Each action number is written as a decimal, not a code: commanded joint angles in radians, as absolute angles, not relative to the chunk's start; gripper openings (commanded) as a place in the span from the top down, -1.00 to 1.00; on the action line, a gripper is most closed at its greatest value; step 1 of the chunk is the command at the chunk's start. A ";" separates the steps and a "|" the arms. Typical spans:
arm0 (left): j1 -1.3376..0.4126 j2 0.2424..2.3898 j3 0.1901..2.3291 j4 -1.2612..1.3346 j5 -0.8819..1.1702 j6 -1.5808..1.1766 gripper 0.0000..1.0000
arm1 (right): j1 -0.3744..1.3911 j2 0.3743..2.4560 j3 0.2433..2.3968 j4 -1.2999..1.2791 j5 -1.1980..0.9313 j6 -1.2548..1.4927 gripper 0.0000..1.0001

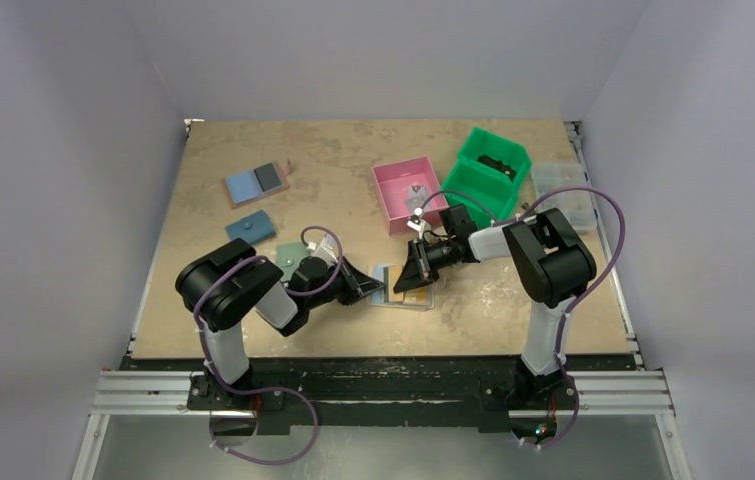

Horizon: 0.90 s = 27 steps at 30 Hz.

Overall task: Take the credit cards out of the card holder
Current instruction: Remove the credit card from the card holder.

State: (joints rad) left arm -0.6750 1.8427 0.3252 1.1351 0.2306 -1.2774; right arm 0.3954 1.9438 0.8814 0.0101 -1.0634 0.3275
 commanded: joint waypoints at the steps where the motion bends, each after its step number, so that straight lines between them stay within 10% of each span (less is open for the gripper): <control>1: -0.684 1.831 0.372 0.979 0.208 -1.220 1.00 | 0.398 1.956 0.893 -0.024 -0.992 0.265 0.78; 27: -0.680 1.839 0.364 0.830 0.160 -1.201 1.00 | 0.362 1.920 0.878 -0.031 -1.016 0.289 0.73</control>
